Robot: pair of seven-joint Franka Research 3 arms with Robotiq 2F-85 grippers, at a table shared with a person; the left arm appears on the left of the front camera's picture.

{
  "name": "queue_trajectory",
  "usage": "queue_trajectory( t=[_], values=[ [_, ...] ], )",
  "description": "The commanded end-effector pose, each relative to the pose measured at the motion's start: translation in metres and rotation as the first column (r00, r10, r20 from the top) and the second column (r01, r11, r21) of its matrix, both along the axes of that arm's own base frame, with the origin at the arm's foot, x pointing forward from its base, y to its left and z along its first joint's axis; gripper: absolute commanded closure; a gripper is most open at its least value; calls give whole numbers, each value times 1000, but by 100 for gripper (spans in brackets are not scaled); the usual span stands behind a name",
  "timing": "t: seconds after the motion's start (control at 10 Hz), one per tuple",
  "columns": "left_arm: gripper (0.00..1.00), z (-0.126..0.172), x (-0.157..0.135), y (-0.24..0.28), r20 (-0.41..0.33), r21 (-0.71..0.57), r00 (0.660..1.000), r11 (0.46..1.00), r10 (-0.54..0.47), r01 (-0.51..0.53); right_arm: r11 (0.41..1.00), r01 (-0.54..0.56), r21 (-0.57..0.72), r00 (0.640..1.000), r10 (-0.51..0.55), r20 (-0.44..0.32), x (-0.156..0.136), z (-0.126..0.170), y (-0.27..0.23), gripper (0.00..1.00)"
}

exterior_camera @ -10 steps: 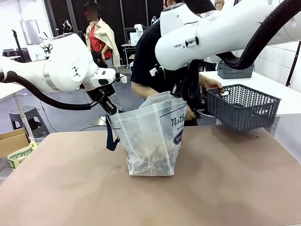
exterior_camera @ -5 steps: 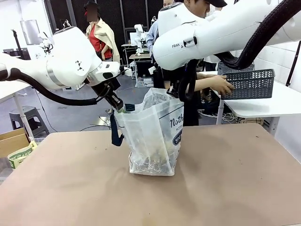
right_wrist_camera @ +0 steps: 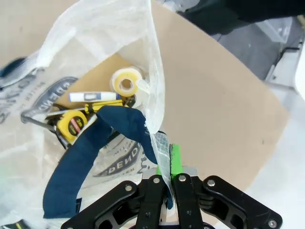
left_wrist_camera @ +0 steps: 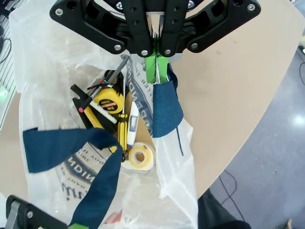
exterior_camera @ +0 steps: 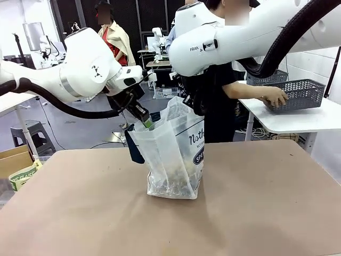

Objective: Transfer purchased items from the store into the shopping bag.
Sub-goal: Move the Reusable shopping bag to the right side of the table.

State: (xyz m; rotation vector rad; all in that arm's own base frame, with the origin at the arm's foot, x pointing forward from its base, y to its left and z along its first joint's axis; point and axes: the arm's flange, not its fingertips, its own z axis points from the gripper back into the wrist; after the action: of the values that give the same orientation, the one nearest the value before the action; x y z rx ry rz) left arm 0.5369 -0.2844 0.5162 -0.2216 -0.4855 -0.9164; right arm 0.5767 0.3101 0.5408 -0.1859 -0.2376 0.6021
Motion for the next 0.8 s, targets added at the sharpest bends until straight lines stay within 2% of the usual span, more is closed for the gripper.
queue_trajectory(
  t=[0.0, 0.2, 0.3, 0.5, 0.7],
  values=[
    [100, 6, 1, -7, 18, -52, 999, 998, 35, -34, 997, 66, 43, 998, -67, 19, 5, 6, 5, 100],
    [100, 11, 2, 1, 26, -68, 997, 995, 72, -70, 997, 69, 42, 998, -69, 10, 6, 5, 3, 100],
    [100, 4, -1, -6, 9, -23, 1000, 999, 28, -27, 998, 52, 23, 999, -52, 7, 3, 1, 2, 100],
    [100, 4, -1, -6, 9, -23, 1000, 999, 28, -27, 998, 58, 24, 998, -58, 7, 4, 0, 2, 100],
    [100, 6, -1, -17, 1, -57, 999, 997, 46, -46, 963, 244, 113, 970, -239, -53, 15, 0, 14, 100]
  ],
)
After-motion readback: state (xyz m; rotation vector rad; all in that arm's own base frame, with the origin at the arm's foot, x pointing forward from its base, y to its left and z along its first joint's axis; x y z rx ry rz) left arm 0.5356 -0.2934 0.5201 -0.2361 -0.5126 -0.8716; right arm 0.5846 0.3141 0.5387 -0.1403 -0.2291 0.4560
